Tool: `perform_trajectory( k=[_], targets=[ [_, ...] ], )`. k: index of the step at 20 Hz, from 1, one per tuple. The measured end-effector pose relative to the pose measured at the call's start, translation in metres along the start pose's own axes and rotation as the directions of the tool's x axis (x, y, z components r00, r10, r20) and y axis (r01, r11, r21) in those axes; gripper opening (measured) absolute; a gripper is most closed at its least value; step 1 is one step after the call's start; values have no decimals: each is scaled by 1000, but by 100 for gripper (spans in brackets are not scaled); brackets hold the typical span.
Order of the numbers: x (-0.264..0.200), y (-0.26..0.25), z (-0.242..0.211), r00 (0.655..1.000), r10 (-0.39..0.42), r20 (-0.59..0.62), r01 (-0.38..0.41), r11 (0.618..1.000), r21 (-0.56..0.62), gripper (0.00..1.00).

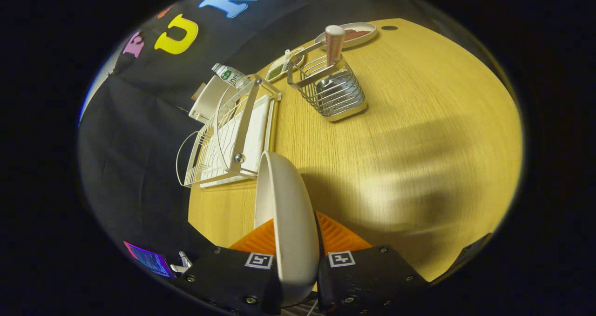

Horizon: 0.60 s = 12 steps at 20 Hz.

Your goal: Take the plate from the dish rack, then take the spoon from the basket and place it into the plate.

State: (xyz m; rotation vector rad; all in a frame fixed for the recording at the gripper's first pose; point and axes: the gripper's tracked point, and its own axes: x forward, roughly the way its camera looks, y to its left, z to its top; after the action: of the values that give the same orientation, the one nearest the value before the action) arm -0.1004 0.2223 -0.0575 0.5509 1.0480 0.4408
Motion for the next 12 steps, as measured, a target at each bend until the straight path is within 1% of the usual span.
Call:
perform_trajectory(
  k=[1,2,3,4,5,7,9,11,12],
  targets=[
    [1,-3,-1,1000,14,-5,-14,1000,11,29],
    [-1,-9,-1,1000,10,-5,-10,1000,18,29],
    [-1,-14,-1,1000,4,2,-4,1000,14,32],
    [-1,-17,1,1000,4,13,-4,1000,12,36],
    [-2,-23,4,999,-14,32,14,1000,6,38],
    [-5,-40,7,995,-76,63,78,996,-31,54],
    [-15,-53,12,987,-129,98,137,988,-73,56],
    [-35,-59,31,965,-182,191,207,970,-124,56],
    [-48,-56,43,949,-194,249,238,958,-159,56]
  ],
)
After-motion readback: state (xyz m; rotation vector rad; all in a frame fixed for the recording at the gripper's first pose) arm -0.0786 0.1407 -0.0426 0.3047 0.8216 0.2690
